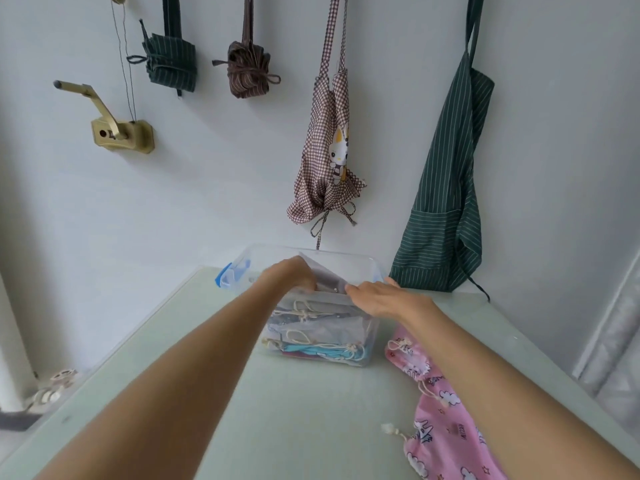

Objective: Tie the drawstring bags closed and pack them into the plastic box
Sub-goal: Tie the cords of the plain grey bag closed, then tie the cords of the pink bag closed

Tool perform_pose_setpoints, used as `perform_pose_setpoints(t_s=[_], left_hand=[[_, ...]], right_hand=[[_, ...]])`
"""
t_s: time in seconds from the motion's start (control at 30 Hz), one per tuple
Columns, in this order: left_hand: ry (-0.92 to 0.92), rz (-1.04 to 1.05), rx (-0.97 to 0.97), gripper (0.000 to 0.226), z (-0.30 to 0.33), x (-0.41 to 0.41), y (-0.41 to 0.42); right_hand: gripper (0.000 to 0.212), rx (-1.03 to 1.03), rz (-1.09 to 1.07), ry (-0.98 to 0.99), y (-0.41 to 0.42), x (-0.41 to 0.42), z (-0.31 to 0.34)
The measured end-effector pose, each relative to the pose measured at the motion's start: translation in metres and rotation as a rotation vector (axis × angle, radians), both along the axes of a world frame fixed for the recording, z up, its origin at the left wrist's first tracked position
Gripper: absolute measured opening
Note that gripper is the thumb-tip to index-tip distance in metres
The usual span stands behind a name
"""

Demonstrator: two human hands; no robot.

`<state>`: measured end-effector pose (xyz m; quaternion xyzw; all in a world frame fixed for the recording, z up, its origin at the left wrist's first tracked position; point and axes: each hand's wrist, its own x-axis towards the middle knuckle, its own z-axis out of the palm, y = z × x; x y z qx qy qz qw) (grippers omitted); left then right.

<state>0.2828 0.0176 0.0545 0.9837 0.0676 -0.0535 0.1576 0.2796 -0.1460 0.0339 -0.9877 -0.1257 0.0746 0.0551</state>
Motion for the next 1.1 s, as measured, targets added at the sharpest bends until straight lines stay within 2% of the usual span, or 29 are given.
perform_pose_setpoints(t_s=[0.1, 0.17, 0.2, 0.3, 0.37, 0.43, 0.5, 0.63, 0.7, 0.73, 0.8, 0.93, 1.0, 1.1], left_hand=[[-0.175, 0.118, -0.076, 0.044, -0.012, -0.002, -0.008], [-0.291, 0.09, -0.131, 0.036, -0.01, -0.016, -0.007], [-0.366, 0.071, -0.161, 0.034, -0.005, -0.026, -0.007], [-0.597, 0.031, -0.213, 0.034, 0.01, -0.066, -0.019], [-0.671, -0.034, -0.273, 0.03, 0.008, -0.09, -0.032], [-0.615, -0.161, -0.321, 0.029, -0.005, -0.118, -0.052], [-0.45, -0.314, -0.271, 0.031, -0.029, -0.14, -0.074], [-0.106, -0.633, -0.07, 0.042, -0.092, -0.169, -0.109], [0.019, -0.715, 0.014, 0.05, -0.117, -0.176, -0.117], [0.029, -0.71, 0.045, 0.051, -0.125, -0.18, -0.12], [-0.068, -0.659, 0.064, 0.044, -0.13, -0.185, -0.12], [-0.247, -0.664, 0.197, 0.029, -0.119, -0.198, -0.114], [-0.225, -0.677, 0.218, 0.028, -0.115, -0.209, -0.109], [-0.089, -0.699, 0.144, 0.026, -0.116, -0.231, -0.097]], right_hand=[[0.057, 0.123, 0.04, 0.006, -0.001, -0.005, 0.001], [0.04, 0.286, 0.061, -0.068, -0.014, -0.02, 0.006], [0.038, 0.34, 0.066, -0.118, -0.024, -0.031, 0.011], [0.043, 0.35, 0.046, -0.209, -0.058, -0.064, 0.016], [0.037, 0.339, 0.039, -0.2, -0.081, -0.085, 0.008], [0.027, 0.319, 0.008, -0.145, -0.106, -0.114, -0.006], [0.025, 0.307, -0.031, -0.087, -0.129, -0.143, -0.027], [0.031, 0.203, -0.188, -0.139, -0.15, -0.193, -0.081], [0.044, 0.126, -0.211, -0.101, -0.148, -0.215, -0.106], [0.05, 0.107, -0.201, -0.068, -0.147, -0.227, -0.115], [0.054, 0.115, -0.173, -0.08, -0.144, -0.24, -0.124], [0.041, 0.105, -0.116, -0.208, -0.142, -0.253, -0.119], [0.038, 0.112, -0.076, -0.232, -0.14, -0.262, -0.117], [0.036, 0.199, -0.005, -0.193, -0.138, -0.278, -0.117]])
